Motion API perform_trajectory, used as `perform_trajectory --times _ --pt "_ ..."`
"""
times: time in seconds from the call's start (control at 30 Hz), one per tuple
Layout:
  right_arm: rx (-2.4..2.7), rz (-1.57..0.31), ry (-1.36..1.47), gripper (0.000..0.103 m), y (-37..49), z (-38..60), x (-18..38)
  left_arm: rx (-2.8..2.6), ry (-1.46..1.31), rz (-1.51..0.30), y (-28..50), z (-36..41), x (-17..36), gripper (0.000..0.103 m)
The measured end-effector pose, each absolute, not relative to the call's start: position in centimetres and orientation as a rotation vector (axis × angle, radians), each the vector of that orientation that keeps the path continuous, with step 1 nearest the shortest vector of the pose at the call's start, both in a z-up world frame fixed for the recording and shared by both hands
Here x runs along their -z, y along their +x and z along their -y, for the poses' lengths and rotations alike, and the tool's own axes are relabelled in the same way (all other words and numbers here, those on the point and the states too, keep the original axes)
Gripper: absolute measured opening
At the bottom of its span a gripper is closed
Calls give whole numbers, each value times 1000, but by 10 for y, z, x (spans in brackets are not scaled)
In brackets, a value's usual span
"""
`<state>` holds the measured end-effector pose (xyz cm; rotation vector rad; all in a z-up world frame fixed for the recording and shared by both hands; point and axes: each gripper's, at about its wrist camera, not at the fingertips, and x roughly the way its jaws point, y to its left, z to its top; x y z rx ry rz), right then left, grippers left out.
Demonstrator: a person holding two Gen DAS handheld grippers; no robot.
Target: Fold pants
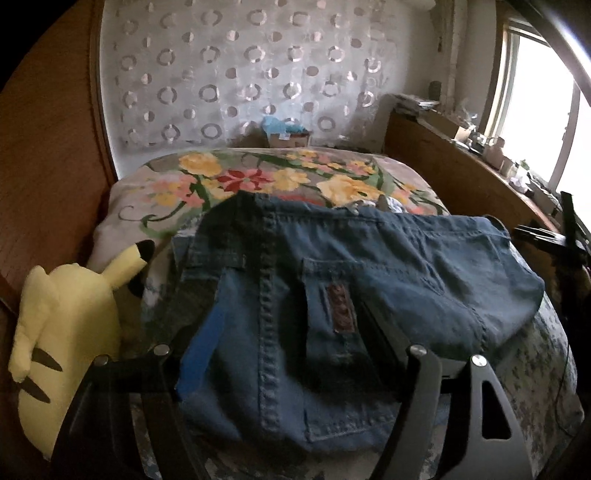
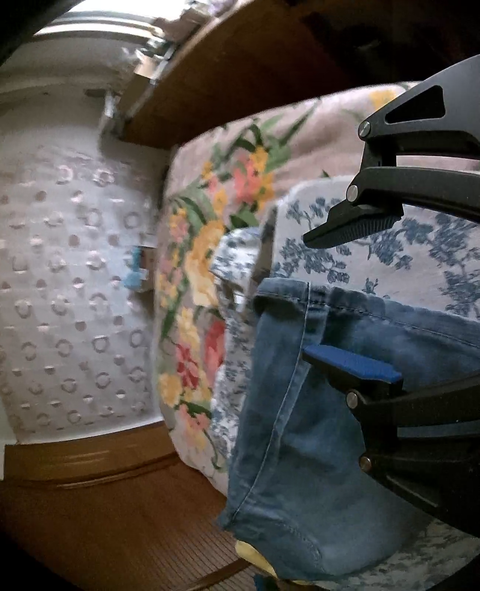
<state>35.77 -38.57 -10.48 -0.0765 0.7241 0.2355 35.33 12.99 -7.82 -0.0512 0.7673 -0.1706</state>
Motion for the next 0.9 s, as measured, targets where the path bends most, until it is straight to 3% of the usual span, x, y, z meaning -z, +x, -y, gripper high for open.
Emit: perform_trajectory --times 0.13,0.17,0.2,0.23,0.4,0.53,0.67,0.9 --pt "-253 -822 -55 56 390 386 117 175 -45 -784 351 -128 81 75" --pt "-262 -830 -49 52 394 387 118 178 -41 -784 349 -127 81 75" --pt "-275 -829 -43 31 398 387 115 177 -34 -783 348 -127 82 75" --pt "-304 -829 -27 18 402 387 112 174 -28 -783 347 -127 82 75" --pt "-373 -743 -47 11 417 384 90 155 -30 -781 346 -131 84 75" --pt "-249 -656 -85 11 433 384 71 142 -30 -777 344 -134 84 75" --pt "-183 -688 -74 14 447 390 75 132 -21 -769 339 -135 84 75" --pt "-125 -692 -133 48 419 372 74 124 -17 -752 325 -142 82 75"
